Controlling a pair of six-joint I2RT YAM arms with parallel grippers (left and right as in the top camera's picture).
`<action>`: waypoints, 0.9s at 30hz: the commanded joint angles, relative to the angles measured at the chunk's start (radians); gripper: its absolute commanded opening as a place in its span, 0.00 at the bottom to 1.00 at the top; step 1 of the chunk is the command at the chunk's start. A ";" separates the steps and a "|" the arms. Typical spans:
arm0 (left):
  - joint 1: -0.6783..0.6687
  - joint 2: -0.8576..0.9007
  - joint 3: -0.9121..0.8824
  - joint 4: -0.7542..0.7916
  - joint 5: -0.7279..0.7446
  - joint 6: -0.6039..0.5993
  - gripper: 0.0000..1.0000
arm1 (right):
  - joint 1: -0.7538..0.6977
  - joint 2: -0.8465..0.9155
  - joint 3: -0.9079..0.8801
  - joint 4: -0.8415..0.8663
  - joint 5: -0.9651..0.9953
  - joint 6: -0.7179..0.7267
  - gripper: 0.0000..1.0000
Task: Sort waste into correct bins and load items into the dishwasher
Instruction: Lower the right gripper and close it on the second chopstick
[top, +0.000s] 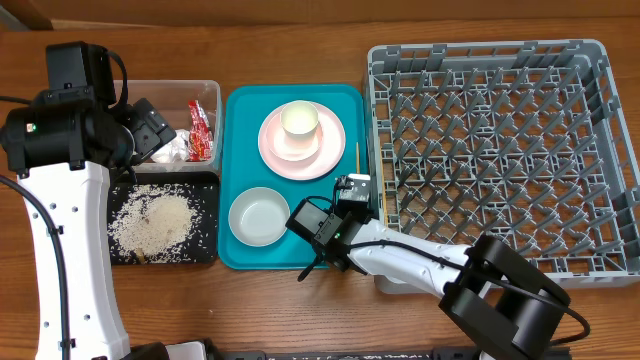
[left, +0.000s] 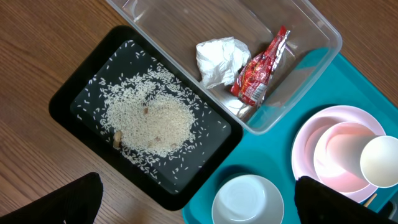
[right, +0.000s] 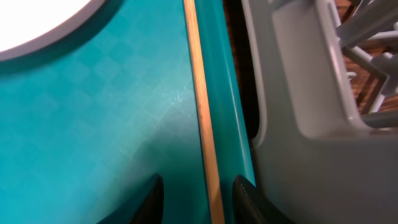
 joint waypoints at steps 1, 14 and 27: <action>-0.002 0.002 0.002 0.000 -0.003 0.012 1.00 | -0.005 0.010 -0.006 0.008 -0.030 0.002 0.38; -0.002 0.002 0.002 0.000 -0.003 0.012 1.00 | -0.005 0.010 -0.006 0.008 -0.058 0.002 0.38; -0.002 0.002 0.002 0.000 -0.003 0.012 1.00 | -0.024 0.010 -0.006 -0.012 -0.059 0.002 0.42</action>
